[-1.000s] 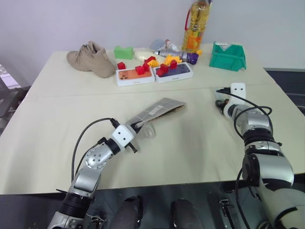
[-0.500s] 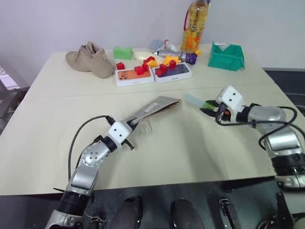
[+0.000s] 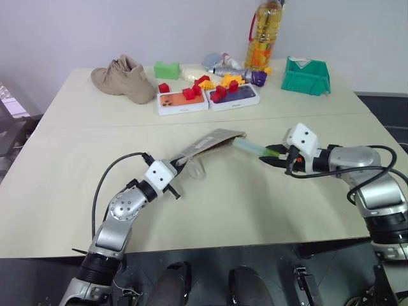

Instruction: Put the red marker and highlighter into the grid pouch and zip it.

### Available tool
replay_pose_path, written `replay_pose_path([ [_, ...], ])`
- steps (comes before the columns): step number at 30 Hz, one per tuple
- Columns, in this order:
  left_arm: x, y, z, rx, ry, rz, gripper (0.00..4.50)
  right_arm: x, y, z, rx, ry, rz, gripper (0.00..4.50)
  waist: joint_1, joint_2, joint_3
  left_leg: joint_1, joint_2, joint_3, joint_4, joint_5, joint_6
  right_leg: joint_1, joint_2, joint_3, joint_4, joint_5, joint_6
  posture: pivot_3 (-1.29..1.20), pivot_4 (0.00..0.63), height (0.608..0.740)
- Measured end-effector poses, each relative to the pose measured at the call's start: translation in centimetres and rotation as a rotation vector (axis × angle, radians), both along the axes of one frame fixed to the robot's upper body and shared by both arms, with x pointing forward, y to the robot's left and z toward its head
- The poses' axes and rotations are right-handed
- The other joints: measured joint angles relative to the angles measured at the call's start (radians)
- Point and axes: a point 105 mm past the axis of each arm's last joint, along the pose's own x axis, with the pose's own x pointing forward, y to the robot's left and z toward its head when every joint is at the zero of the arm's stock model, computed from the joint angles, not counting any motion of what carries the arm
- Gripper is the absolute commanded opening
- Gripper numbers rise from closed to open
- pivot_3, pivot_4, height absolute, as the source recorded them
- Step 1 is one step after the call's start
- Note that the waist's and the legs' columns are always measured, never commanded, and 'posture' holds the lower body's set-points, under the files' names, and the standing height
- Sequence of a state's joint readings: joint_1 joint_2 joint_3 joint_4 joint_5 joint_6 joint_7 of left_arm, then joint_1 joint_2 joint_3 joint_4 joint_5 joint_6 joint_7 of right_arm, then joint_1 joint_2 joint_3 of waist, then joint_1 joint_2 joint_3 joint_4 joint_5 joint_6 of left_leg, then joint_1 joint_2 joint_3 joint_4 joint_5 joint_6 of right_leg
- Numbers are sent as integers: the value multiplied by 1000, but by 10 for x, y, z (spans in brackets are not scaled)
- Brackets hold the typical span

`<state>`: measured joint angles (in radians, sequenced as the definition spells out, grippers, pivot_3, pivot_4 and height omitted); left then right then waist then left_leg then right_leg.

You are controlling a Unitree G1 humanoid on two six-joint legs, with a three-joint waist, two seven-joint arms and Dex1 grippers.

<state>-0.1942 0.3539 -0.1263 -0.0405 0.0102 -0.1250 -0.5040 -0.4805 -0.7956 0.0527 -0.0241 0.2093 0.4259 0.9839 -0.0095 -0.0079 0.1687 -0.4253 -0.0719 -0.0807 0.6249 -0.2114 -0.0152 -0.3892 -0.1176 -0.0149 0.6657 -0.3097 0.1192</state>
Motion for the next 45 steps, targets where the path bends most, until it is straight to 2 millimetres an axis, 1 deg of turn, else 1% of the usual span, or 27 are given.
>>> replay_pose_path([
  [4, -6, -2, -5, 10, 13, -24, 0, -1, 4, -6, -14, 22, 16, 925, 0, 0, 0, 0, 0, 0, 0, 0, 0, 0, 0, 0, 0, 0, 0, 0, 150, 739],
  [8, -10, -5, -5, 33, 8, -58, 0, -1, 11, -6, -35, 19, 49, 925, 0, 0, 0, 0, 0, 0, 0, 0, 0, 0, 0, 0, 0, 0, 0, 0, 150, 739],
  [12, -17, -14, -6, 52, 7, -116, 0, -9, 28, -3, -87, 0, 140, 925, 0, 0, 0, 0, 0, 0, 0, 0, 0, 0, 0, 0, 0, 0, 0, 0, 150, 739],
  [17, -25, -21, -5, 76, 0, -183, 0, -21, 57, 1, -170, -34, 282, 925, -1, 0, 0, 0, 0, 0, 0, 0, 0, 0, 0, 0, 0, 0, 0, 0, 150, 739],
  [19, -27, -23, -4, 81, -1, -198, 0, -22, 62, 1, -197, -44, 309, 925, 0, 0, 0, 0, 0, 0, 0, 0, 0, 0, 0, 0, -1, 0, 0, 0, 150, 739],
  [21, -28, -23, -5, 83, 0, -204, 0, -22, 65, 2, -214, -48, 323, 1995, 2, 0, 0, 0, 0, 0, 0, 0, 0, 0, 0, 0, -1, 0, 0, 0, 150, 739],
  [22, -28, -23, -5, 84, 0, -206, 0, -21, 66, 3, -213, -52, 328, 2358, 2, 0, 0, 0, 0, 0, 0, 0, 0, 0, 0, 0, -1, 0, 0, 0, 150, 739],
  [26, -29, -26, -5, 83, 4, -217, 0, -20, 68, 9, -211, -83, 335, 4458, 1, 0, 0, 0, 0, 0, 0, 0, 0, 0, 0, 0, -1, 0, 0, 0, 150, 739],
  [28, -30, -26, -5, 76, 4, -209, 0, -19, 66, 12, -200, -90, 323, 4458, 1, 0, 0, 0, 0, 0, 0, 0, 0, 0, 0, 0, -1, 0, 0, 0, 150, 739],
  [33, -25, -23, -4, 26, 21, -159, 0, -13, 43, 43, -89, -132, 225, 4458, 2, 0, 0, 0, 0, 0, 0, 0, 0, 0, 0, 0, -1, 0, 0, 0, 150, 739],
  [35, -20, -23, -2, -8, 34, -128, 0, -13, 36, 54, -22, -131, 193, 4458, 2, 0, 0, 0, 0, 0, 0, 0, 0, 0, 0, 0, 0, 0, 0, 0, 150, 739],
  [37, -11, -27, 4, -55, 36, -93, 0, -18, 35, 59, 43, -111, 191, 4458, 6, 0, 0, 0, 0, 0, 1, 0, 1, 1, 0, 0, -1, 0, 0, 0, 150, 739],
  [39, -1, -31, 9, -105, 42, -57, 0, -26, 40, 57, 99, -75, 215, 4458, 11, 0, 0, 0, 0, 0, 1, -1, 1, 1, 0, 0, 0, 0, 0, 0, 150, 739],
  [41, 8, -35, 16, -171, 49, -28, 0, -33, 50, 49, 150, -33, 236, 4458, 13, 0, 0, -1, 0, 0, 2, -1, 1, 1, 0, 0, 0, 0, 0, 0, 150, 739],
  [45, 16, -46, 30, -286, 60, -22, 0, -26, 71, 29, 218, 3, 185, 4458, 15, -1, 0, -1, 0, 0, 3, -1, 1, 0, 0, 0, 0, 0, 1, 0, 150, 739],
])
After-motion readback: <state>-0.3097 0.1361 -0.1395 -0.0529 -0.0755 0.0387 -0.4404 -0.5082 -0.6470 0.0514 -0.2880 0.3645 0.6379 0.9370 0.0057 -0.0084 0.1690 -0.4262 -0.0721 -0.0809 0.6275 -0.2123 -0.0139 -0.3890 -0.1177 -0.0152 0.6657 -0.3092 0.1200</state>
